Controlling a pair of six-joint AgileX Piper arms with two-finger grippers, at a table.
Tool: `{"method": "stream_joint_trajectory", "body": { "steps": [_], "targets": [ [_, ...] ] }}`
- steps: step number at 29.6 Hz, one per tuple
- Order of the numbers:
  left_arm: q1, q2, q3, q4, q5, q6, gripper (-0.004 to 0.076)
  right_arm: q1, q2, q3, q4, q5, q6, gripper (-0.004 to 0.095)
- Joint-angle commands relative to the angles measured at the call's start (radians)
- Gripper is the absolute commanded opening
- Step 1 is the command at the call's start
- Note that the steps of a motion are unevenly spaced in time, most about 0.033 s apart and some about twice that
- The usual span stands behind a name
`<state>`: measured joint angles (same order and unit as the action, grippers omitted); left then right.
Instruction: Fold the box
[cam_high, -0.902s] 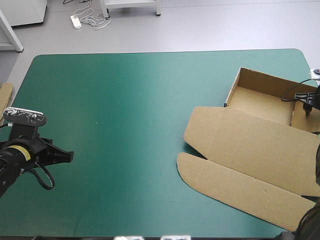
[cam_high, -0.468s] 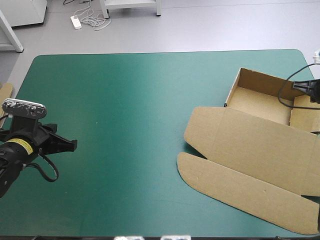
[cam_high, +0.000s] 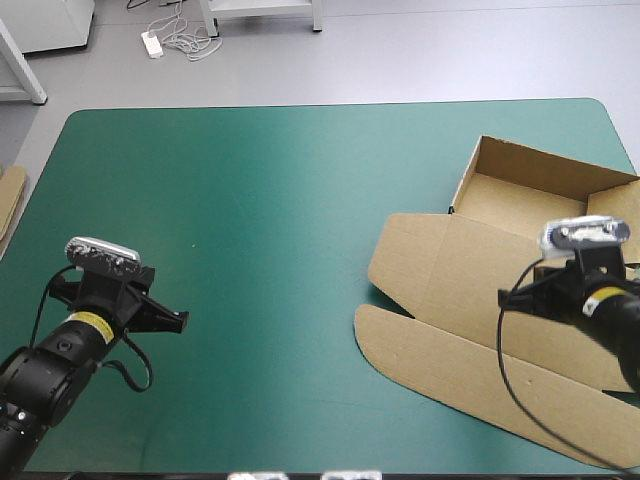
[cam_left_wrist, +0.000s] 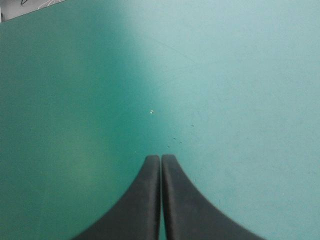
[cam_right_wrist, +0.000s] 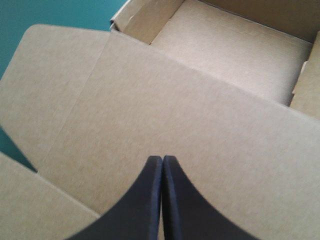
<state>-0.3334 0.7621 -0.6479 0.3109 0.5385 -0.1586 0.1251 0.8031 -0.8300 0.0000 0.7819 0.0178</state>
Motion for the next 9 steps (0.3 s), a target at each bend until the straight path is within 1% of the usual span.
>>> {"method": "stream_joint_trajectory", "body": {
  "steps": [1,6,7,9],
  "targets": [
    [-0.002,-0.082,0.075,0.012,-0.115,-0.012,-0.0003,0.040,-0.144,0.126,0.017,-0.113,-0.042,-0.0007],
    [-0.002,-0.215,0.228,0.012,-0.130,-0.012,-0.0003,0.045,-0.349,0.321,0.072,-0.134,-0.084,-0.0008],
    [-0.002,-0.269,0.272,0.008,-0.130,-0.012,-0.0003,0.045,-0.423,0.370,0.093,-0.132,-0.084,-0.0008],
    [-0.002,-0.325,0.300,0.004,-0.122,-0.012,-0.0003,0.045,-0.486,0.404,0.114,-0.162,-0.094,-0.0008]
  ]
}}
